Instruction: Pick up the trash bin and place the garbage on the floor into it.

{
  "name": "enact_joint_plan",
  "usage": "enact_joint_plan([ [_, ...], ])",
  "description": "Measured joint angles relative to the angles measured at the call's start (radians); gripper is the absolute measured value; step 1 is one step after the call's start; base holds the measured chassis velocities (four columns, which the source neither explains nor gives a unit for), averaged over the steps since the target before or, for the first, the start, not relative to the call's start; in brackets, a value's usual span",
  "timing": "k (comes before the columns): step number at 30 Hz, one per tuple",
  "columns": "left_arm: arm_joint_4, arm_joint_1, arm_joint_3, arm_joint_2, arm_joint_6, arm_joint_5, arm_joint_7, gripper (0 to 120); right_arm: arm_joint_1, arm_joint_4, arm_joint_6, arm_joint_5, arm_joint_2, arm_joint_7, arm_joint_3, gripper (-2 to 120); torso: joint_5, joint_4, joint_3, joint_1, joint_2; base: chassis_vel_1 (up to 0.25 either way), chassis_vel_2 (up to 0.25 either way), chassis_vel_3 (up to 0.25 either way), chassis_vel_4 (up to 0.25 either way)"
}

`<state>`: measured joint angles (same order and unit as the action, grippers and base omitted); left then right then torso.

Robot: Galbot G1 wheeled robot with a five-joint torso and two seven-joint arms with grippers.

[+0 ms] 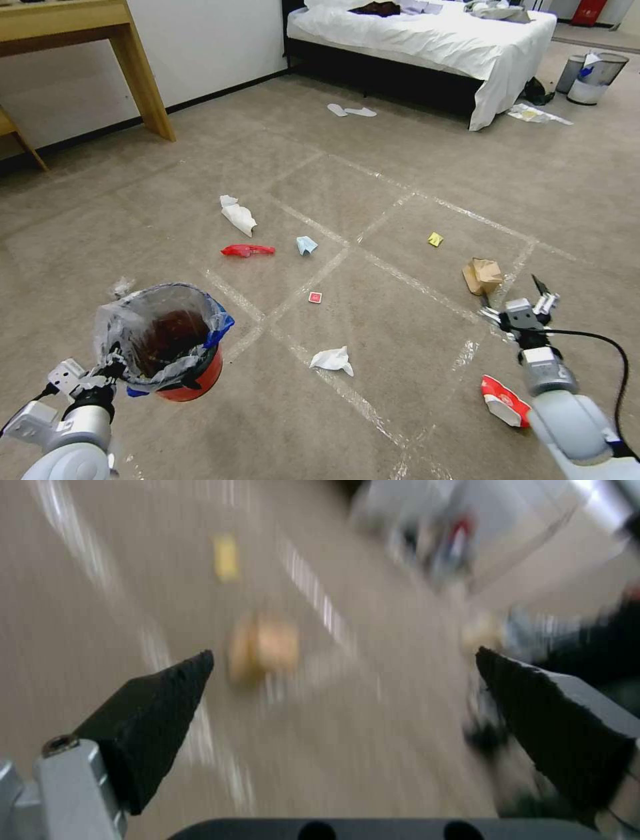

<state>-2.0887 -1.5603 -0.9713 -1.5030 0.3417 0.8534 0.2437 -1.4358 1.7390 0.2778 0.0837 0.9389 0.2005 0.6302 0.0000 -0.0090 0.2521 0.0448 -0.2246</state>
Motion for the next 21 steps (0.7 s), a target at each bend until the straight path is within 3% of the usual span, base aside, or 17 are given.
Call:
enact_joint_plan([
  [1,0.000,0.000,0.000,0.000,0.000,0.000,0.000,4,0.000,0.000,0.000,0.000,0.000,0.000,0.000,100,0.0000,0.0000,0.000,0.000,0.000,0.000,0.000,0.000,0.000],
  [4,0.014,0.003,0.001,0.002,-0.006,0.001,-0.004,4,0.046,-0.147,0.215,0.051,-0.038,-0.047,-0.072,100,0.0005,-0.0002,0.000,0.000,0.000,0.000,0.000,0.000,0.000],
  [6,0.018,0.003,0.001,0.004,-0.008,0.001,-0.006,4,0.062,-0.190,0.254,0.061,-0.045,-0.058,-0.094,100,0.0004,-0.0002,0.000,0.000,0.000,0.000,0.000,0.000,0.000],
  [7,0.022,0.002,0.001,0.006,-0.010,0.001,-0.009,4,0.090,-0.258,0.295,0.092,-0.053,-0.121,-0.118,100,0.0005,-0.0002,0.000,0.000,0.000,0.000,0.000,0.000,0.000],
  [10,0.024,0.001,0.000,0.007,-0.012,0.002,-0.010,4,0.103,-0.290,0.319,0.113,-0.059,-0.165,-0.129,100,0.0004,-0.0001,0.000,0.000,0.000,0.000,0.000,0.000,0.000],
  [13,0.029,0.001,0.000,0.008,-0.015,0.004,-0.013,4,0.134,-0.353,0.382,0.156,-0.066,-0.339,-0.143,100,0.0001,-0.0003,0.000,0.000,0.000,0.000,0.000,0.000,0.000],
  [15,0.030,0.000,0.002,0.007,-0.017,0.003,-0.014,4,0.137,-0.359,0.393,0.161,-0.064,-0.383,-0.143,100,0.0001,-0.0002,0.000,0.000,0.000,0.000,0.000,0.000,0.000],
  [21,0.035,0.001,0.007,0.004,-0.019,-0.003,-0.015,4,0.181,-0.448,0.429,0.148,-0.021,-0.415,-0.177,100,0.0002,-0.0004,0.000,0.000,0.000,0.000,0.000,0.000,0.000],
])
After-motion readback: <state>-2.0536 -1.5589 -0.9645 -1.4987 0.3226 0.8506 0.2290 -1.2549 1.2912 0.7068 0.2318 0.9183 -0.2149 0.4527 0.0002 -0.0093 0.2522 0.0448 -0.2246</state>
